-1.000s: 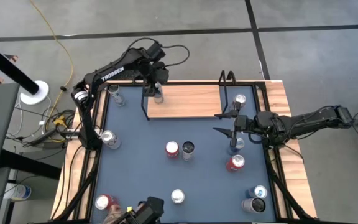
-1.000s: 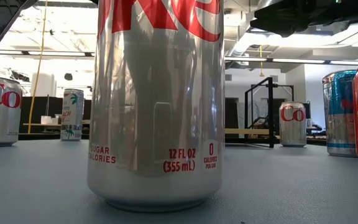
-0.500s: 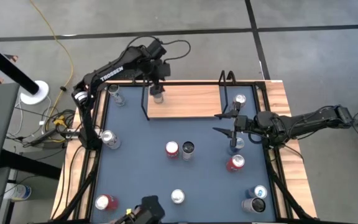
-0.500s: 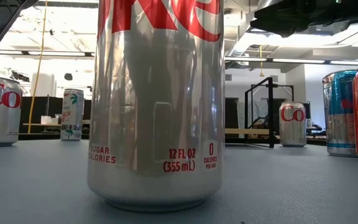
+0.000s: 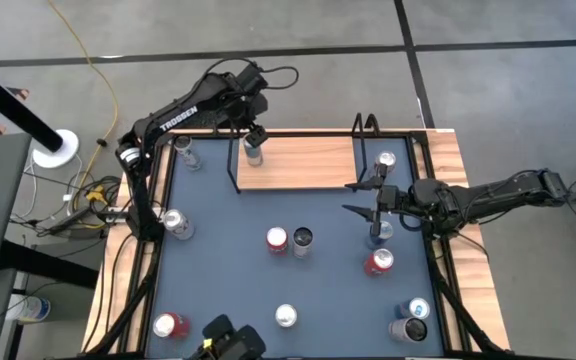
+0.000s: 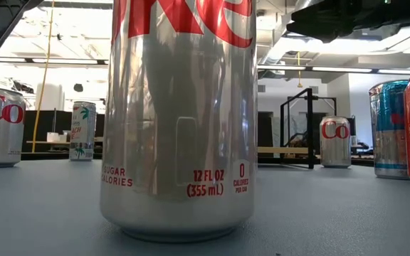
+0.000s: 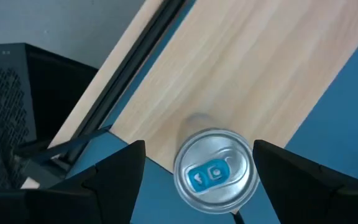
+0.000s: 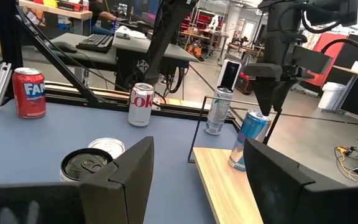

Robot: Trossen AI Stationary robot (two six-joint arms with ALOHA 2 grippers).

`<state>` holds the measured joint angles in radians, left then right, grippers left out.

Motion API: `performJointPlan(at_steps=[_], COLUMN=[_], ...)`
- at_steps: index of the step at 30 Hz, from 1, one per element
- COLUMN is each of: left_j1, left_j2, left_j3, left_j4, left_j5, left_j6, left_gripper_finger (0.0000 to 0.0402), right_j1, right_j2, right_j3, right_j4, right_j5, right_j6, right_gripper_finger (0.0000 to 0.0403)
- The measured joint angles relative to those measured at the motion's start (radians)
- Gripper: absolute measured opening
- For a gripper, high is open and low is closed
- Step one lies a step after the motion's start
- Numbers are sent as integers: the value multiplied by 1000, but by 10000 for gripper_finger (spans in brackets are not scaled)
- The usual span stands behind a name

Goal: Place canned beverage on shelf
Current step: Put the top left blue soda can onto the shelf

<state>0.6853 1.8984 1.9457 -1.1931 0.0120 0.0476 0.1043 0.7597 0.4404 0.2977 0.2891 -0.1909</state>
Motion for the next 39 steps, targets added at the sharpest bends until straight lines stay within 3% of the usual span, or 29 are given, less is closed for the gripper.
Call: performJointPlan(at_steps=[20, 39], left_j1=[-33, -34], left_j2=[0, 2], left_j3=[-1, -95], left_j4=[-12, 34], left_j5=[-2, -19], left_j6=[-9, 18], left_gripper_finger=[288, 275], right_j1=[0, 0], right_j2=[0, 0], right_j3=[0, 0], right_j4=[-1, -7], right_j5=[-2, -2], right_j6=[8, 8], right_gripper_finger=[240, 240])
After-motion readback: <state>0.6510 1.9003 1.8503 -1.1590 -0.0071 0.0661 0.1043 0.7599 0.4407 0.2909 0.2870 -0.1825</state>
